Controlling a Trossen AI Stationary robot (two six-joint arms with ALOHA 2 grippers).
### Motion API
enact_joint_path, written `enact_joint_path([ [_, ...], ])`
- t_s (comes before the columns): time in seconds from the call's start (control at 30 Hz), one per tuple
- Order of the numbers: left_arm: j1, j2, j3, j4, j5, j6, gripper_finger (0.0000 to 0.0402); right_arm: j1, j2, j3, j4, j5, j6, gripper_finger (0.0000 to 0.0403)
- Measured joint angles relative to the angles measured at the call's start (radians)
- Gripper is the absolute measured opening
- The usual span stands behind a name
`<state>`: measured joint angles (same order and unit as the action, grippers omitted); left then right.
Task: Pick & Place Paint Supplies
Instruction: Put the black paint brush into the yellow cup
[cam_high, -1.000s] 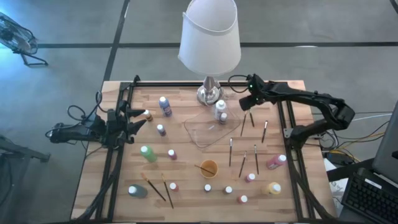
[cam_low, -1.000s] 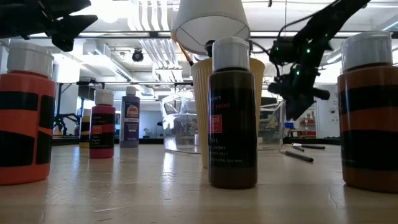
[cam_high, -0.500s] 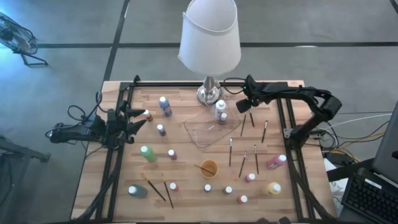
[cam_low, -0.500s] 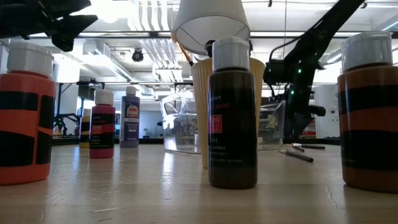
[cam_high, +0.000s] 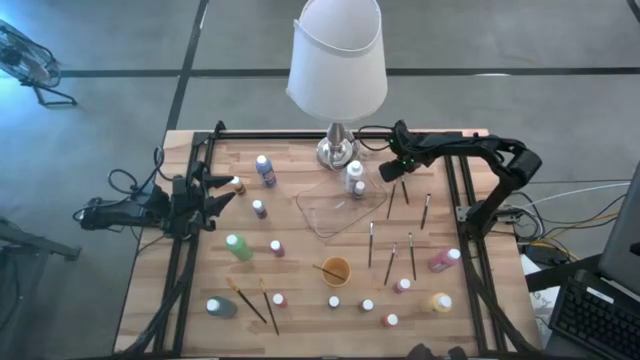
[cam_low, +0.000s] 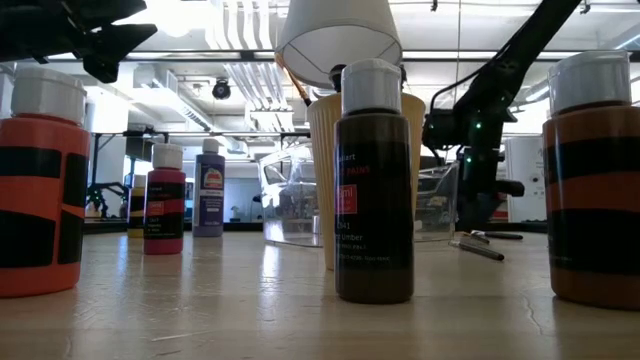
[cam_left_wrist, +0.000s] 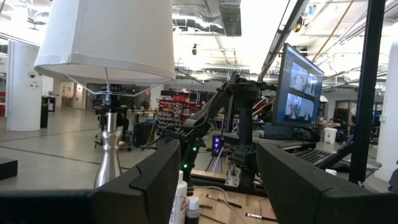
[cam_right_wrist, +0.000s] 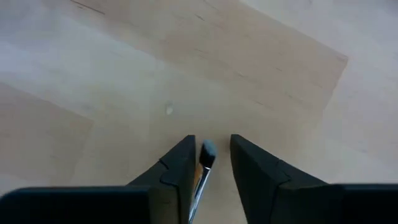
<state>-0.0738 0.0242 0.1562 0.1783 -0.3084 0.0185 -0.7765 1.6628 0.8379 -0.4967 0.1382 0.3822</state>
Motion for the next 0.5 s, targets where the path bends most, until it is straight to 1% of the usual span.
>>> enact_joint_path([
  [0.1, 0.000, 0.000, 0.000, 0.000, 0.000, 0.000, 0.0218, 0.000, -0.013, -0.003, 0.002, -0.018, -0.001, 0.0066],
  [0.3, 0.000, 0.000, 0.000, 0.000, 0.000, 0.000, 0.0218, -0.002, -0.022, -0.004, -0.001, -0.009, -0.006, 0.0014],
  [0.5, 0.000, 0.000, 0.000, 0.000, 0.000, 0.000, 0.0218, -0.002, -0.025, -0.004, -0.018, -0.005, -0.025, 0.0009],
])
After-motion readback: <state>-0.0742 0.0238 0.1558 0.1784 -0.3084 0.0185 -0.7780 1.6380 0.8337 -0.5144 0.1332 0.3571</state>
